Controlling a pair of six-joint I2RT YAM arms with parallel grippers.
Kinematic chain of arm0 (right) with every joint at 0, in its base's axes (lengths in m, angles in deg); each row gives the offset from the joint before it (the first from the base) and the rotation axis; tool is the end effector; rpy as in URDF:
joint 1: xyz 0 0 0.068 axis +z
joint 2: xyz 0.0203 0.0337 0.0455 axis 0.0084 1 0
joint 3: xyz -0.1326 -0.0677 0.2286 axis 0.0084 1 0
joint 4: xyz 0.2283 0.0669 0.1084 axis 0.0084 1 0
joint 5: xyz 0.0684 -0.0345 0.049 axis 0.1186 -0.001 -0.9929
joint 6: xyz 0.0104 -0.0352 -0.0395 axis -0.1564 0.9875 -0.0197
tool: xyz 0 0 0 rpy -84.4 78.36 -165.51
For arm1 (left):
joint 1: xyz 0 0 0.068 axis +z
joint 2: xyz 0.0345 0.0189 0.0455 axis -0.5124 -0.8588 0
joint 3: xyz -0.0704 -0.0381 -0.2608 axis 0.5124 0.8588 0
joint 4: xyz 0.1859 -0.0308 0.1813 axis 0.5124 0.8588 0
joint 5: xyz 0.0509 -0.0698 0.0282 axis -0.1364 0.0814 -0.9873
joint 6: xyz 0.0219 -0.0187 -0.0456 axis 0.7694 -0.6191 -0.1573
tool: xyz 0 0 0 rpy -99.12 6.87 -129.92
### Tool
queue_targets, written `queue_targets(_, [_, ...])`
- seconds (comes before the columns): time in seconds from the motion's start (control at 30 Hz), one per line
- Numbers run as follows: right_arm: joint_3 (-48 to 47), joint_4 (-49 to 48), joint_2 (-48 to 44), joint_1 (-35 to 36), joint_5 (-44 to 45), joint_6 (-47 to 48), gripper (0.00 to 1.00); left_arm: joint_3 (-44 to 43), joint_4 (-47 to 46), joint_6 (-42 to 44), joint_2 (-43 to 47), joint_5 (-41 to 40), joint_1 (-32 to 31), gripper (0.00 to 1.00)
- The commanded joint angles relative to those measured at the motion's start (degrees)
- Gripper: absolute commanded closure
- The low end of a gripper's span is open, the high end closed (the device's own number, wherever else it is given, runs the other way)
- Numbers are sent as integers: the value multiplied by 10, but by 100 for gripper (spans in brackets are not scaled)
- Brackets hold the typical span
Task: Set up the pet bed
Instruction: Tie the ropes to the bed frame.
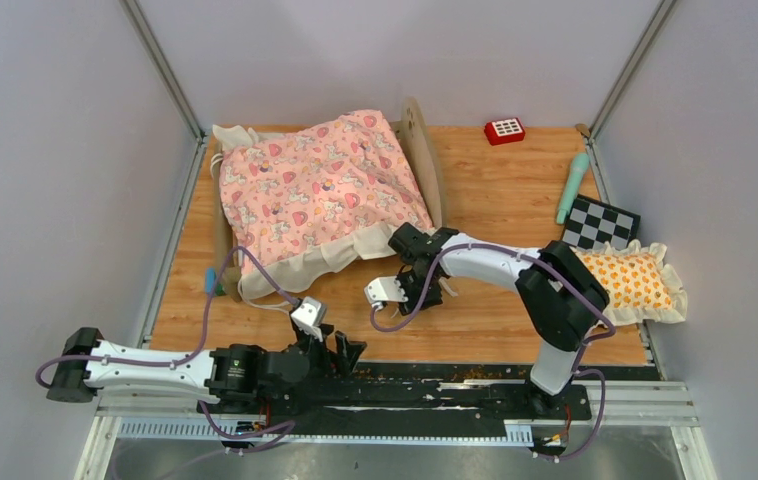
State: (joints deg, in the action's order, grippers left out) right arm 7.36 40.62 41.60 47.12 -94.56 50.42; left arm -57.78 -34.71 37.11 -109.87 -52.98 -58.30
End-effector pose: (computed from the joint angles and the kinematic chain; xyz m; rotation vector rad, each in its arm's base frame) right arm 0.2121 0.2372 0.1638 -2.5087 1.5597 0.3230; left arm 0.0273 -0.1276 0.1693 0.2682 1.9509 -0.7746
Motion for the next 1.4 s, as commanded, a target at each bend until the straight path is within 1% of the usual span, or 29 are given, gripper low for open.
queue_targets(0.0, [-29, 23, 18, -12, 3, 24, 59, 4, 9, -7, 16, -12, 1, 0])
queue_targets(0.07, [-33, 31, 26, -14, 4, 25, 64, 6, 11, -8, 20, -12, 1, 0])
queue_targets(0.27, [-47, 41, 46, -19, -16, 15, 98, 8, 5, -7, 17, -16, 1, 0])
queue_targets(0.4, [-48, 18, 24, -34, -73, -14, 100, 6, -31, 27, 9, -19, 1, 0])
queue_targets(0.57, [17, -100, -63, -49, -99, -90, 100, -6, -111, 127, -16, -53, 1, 0])
queue_targets(0.7, [68, -168, -122, -62, -121, -152, 100, 6, -229, 238, -52, -75, 1, 0])
queue_targets(0.77, [88, -193, -149, -70, -131, -177, 100, 23, -335, 287, -83, -77, 1, 0])
queue_targets(0.9, [122, -251, -200, -92, -146, -240, 100, 32, -499, 356, -189, -74, 4, 3])
queue_targets(1.03, [134, -279, -221, -112, -180, -291, 100, 4, -638, 374, -364, -51, 37, 3])
queue_targets(1.1, [137, -284, -226, -116, -183, -310, 100, -14, -736, 409, -450, -49, 45, 3])
queue_targets(1.13, [137, -286, -226, -118, -182, -323, 100, -23, -793, 440, -495, -51, 48, 3])
queue_targets(1.17, [137, -288, -226, -120, -181, -333, 100, -30, -871, 462, -533, -52, 53, 3])
queue_targets(1.23, [137, -291, -226, -122, -180, -353, 100, -42, -978, 487, -615, -43, 63, 5])
queue_targets(1.3, [140, -302, -228, -122, -181, -377, 100, -75, -988, 499, -669, -34, 70, 4])
queue_targets(1.37, [148, -321, -235, -122, -180, -403, 100, -103, -988, 507, -702, -25, 72, 3])
